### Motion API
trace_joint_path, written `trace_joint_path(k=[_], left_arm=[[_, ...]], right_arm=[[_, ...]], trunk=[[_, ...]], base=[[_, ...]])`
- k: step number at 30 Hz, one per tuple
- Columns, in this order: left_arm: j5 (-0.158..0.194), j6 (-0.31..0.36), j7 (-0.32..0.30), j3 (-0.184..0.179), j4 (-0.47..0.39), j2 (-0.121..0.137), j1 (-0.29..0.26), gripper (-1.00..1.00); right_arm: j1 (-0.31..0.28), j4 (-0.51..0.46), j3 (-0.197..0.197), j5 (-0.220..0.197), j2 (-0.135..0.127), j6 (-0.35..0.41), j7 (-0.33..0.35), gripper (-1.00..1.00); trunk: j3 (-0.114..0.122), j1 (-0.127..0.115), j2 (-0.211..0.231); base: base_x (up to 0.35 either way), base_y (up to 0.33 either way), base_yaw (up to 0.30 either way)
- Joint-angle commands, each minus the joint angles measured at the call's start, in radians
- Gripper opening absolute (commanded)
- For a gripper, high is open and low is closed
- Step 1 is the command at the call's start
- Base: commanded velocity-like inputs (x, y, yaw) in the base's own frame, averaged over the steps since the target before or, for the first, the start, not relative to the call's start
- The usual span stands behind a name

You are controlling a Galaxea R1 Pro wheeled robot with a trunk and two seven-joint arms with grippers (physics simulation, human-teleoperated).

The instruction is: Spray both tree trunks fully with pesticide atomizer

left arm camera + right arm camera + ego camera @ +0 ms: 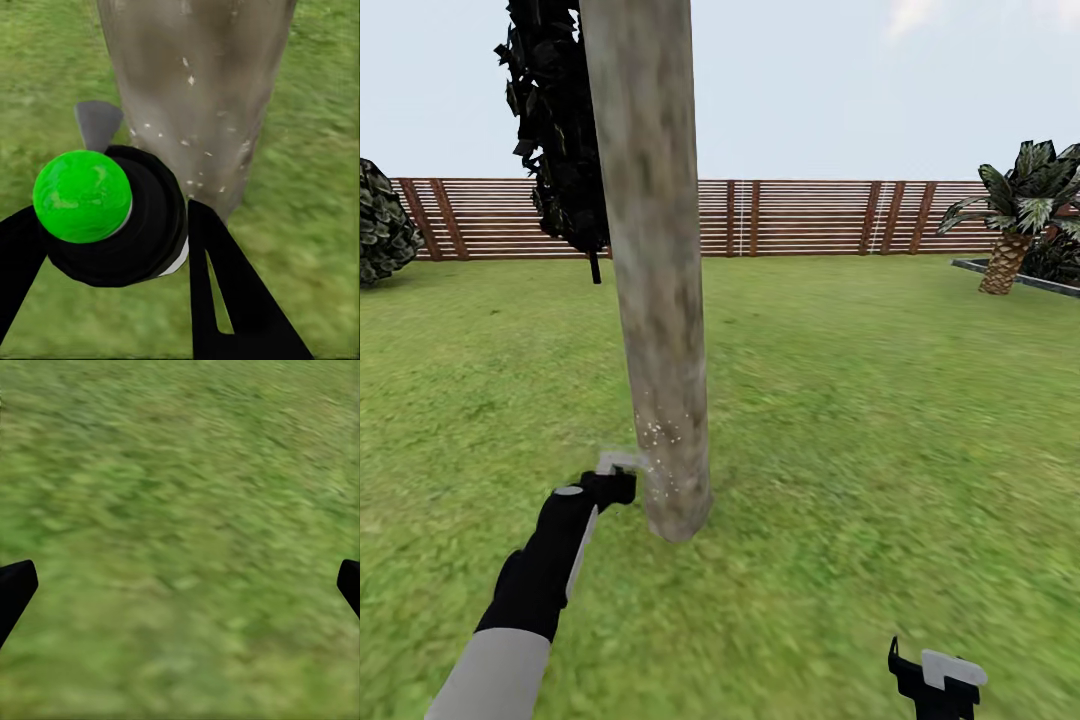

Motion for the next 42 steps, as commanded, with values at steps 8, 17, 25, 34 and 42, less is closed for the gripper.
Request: trace_joint_path(k=[8,17,25,34,42], left_arm=[[-0.004,-0.095,0.009,0.003,0.149,0.003,0.072,-1.00],[-0.004,-0.202,0.053,0.057,0.321,0.024,0.073,-1.00],[0.005,-0.210,0.115,0.055,0.320,0.021,0.074,-1.00],[0.004,-0.212,0.117,0.059,0.321,0.023,0.074,-1.00],[0.002,-0.211,0.156,0.118,0.323,0.024,0.075,-1.00]], right_arm=[[0.000,0.000,0.001,0.000,0.000,0.001,0.000,1.00],[0.000,0.000,0.001,0.000,0.001,-0.001,0.000,1.00],[0.000,0.001,0.001,0.000,0.000,0.000,0.000,1.00],[0.000,0.002,0.001,0.001,0.000,0.000,0.001,1.00],[0.000,0.002,0.001,0.002,0.001,0.000,0.000,1.00]], trunk=[[0.000,0.000,0.000],[0.000,0.000,0.000],[0.000,0.000,0.000],[0.000,0.000,0.000],[0.000,0.000,0.000]], base=[[0.000,-0.106,0.000],[0.000,-0.269,0.000],[0.003,-0.270,0.000],[0.099,-0.270,0.047],[0.076,-0.270,0.270]])
